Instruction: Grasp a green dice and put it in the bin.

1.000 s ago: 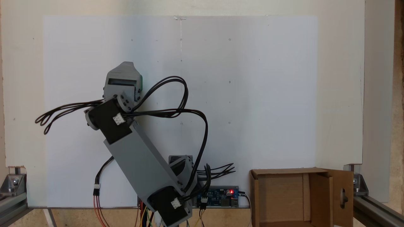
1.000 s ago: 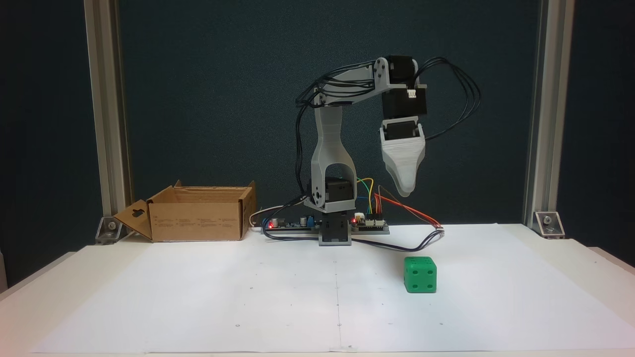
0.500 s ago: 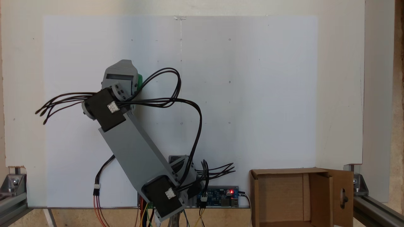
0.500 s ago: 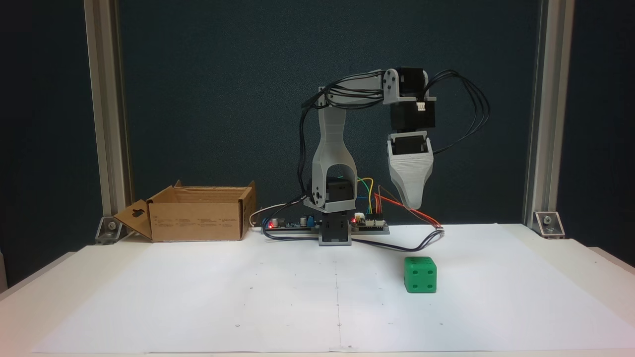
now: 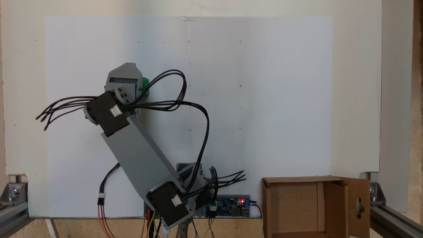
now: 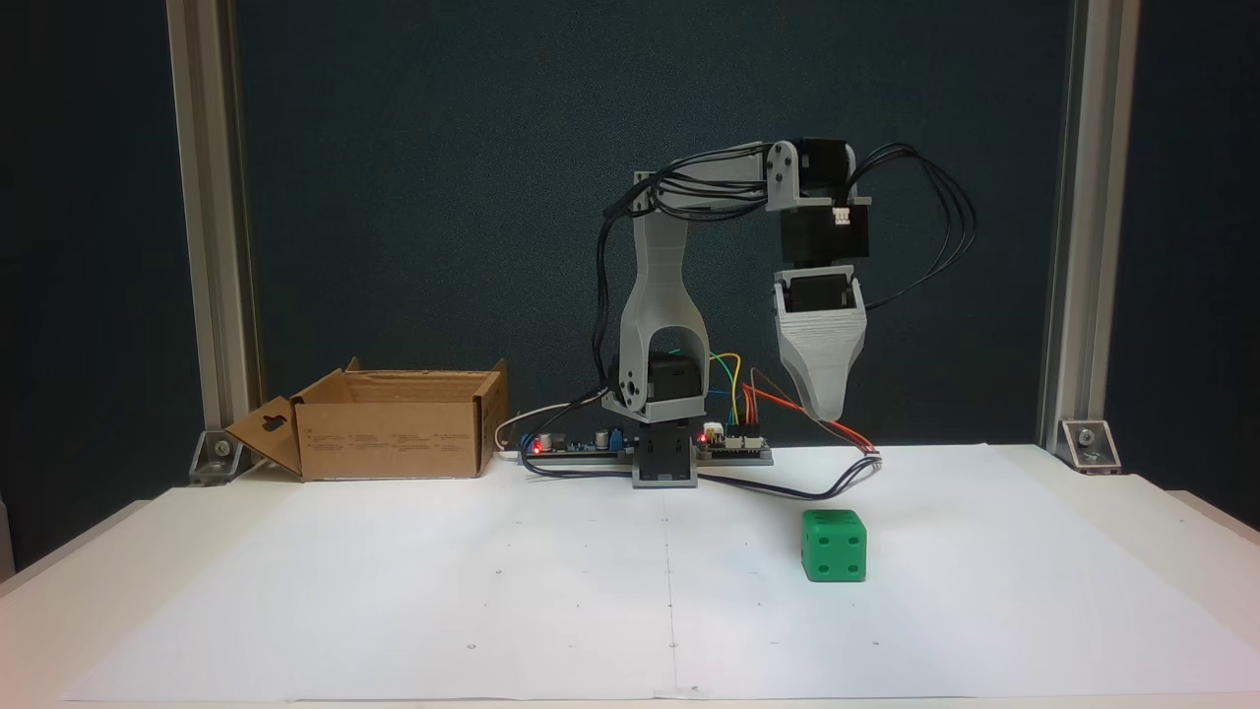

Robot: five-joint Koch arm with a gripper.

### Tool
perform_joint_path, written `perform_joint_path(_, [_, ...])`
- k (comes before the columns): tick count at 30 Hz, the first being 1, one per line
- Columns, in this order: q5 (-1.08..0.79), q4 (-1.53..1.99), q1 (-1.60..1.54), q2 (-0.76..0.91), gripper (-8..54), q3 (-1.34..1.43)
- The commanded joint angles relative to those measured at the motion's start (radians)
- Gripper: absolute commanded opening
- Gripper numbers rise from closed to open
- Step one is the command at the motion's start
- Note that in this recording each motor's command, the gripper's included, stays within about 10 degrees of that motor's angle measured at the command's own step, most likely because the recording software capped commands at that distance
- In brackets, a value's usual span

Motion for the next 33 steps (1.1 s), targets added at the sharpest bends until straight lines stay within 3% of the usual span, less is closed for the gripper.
perform_joint_path(1, [0.064,-0.012,-0.009,-0.002,43.2,-0.072])
perform_joint_path(33, [0.066,-0.247,-0.043,-0.132,43.2,0.129])
